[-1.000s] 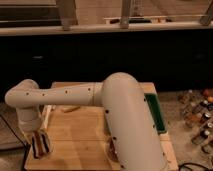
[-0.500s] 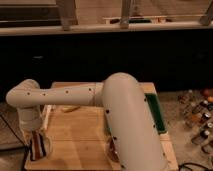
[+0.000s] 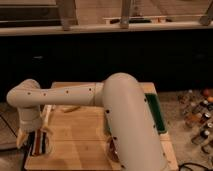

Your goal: Place eraser in paper cup

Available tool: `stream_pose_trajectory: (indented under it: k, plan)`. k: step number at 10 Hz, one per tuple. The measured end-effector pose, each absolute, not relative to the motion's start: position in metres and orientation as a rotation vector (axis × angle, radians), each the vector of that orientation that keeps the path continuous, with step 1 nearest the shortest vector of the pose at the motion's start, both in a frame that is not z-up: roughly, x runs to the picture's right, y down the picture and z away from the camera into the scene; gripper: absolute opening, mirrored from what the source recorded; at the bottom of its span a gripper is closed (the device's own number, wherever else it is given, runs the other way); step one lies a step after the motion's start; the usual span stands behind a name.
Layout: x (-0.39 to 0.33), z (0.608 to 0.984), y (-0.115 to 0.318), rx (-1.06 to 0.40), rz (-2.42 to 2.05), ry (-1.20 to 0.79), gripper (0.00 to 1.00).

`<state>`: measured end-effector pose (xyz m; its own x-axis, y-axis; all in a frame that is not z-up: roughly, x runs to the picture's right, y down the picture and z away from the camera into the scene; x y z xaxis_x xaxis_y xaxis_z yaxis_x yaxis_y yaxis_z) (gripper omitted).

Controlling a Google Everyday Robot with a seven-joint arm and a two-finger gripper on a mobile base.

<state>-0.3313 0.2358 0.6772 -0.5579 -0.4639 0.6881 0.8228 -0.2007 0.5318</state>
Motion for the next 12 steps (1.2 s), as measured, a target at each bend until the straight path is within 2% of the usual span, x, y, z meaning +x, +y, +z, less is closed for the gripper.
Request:
stream_pose_trajectory:
  k: [12]
  plan:
    - [-0.312,0.672,0.206,-0.471,-1.872,-1.068,0.80]
